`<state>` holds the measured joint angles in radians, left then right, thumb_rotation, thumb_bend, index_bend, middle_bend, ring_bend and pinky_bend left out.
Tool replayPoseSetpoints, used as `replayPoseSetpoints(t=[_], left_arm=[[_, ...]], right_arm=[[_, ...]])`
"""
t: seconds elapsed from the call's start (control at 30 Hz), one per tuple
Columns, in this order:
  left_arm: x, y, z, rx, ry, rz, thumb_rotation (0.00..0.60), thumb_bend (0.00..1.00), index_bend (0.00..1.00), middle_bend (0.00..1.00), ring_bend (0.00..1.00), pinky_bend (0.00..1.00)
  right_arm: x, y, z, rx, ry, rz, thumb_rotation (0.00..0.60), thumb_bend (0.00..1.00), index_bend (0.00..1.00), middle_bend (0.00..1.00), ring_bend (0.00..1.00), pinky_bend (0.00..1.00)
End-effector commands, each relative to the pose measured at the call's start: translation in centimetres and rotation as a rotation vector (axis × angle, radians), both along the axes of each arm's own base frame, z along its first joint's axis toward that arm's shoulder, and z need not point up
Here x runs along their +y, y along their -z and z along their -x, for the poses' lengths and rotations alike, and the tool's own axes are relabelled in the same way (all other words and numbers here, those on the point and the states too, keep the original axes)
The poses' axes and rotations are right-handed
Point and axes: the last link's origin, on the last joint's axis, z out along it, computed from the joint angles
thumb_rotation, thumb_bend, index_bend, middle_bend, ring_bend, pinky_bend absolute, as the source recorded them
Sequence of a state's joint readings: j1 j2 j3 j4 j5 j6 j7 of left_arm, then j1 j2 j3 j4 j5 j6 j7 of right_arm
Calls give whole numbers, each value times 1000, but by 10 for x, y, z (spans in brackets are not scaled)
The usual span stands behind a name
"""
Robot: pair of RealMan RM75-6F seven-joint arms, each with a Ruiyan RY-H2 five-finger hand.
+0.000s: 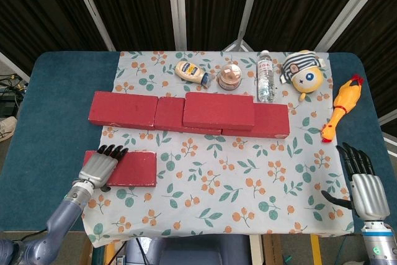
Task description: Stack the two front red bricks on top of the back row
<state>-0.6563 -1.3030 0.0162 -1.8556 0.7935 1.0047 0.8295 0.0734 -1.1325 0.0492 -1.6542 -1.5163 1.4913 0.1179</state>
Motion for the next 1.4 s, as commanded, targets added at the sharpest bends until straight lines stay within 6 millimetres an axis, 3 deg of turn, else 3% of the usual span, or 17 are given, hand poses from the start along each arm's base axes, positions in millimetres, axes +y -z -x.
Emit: replayPoseSetpoints(t=[0.03, 0.27, 0.57, 0.8, 0.93, 1.23, 1.4], left_arm=[[0, 2, 0, 3, -1, 3, 600, 0, 0, 12, 0, 108], [1, 3, -3, 24, 27, -5, 600, 0, 8, 170, 112, 217], [4, -6, -11, 27, 65, -44, 600, 0, 209, 350, 245, 272], [13, -15, -17, 12, 63, -76, 600, 0, 263, 397, 262, 274], [22, -30, -35, -17, 94, -95, 600, 0, 269, 399, 262, 272], [80, -93, -103, -60, 154, -141, 600, 0, 263, 393, 262, 268], [115, -112, -119, 4, 179, -172, 600, 0, 263, 397, 262, 269]], right_arm=[[0, 0, 0, -1, 0, -1, 600, 109, 0, 33, 0, 0], [0, 0, -1, -1, -5, 5, 600, 109, 0, 33, 0, 0], [1, 2, -2, 0, -4, -4, 600, 110, 0, 33, 0, 0], [0, 1, -1, 2, 11, 1, 600, 109, 0, 33, 0, 0], [0, 2, -1, 6, 14, -1, 600, 109, 0, 33, 0, 0], [-7, 5, 6, 37, 71, 2, 600, 109, 0, 33, 0, 0], [-13, 8, 10, 54, 114, 4, 600, 109, 0, 33, 0, 0]])
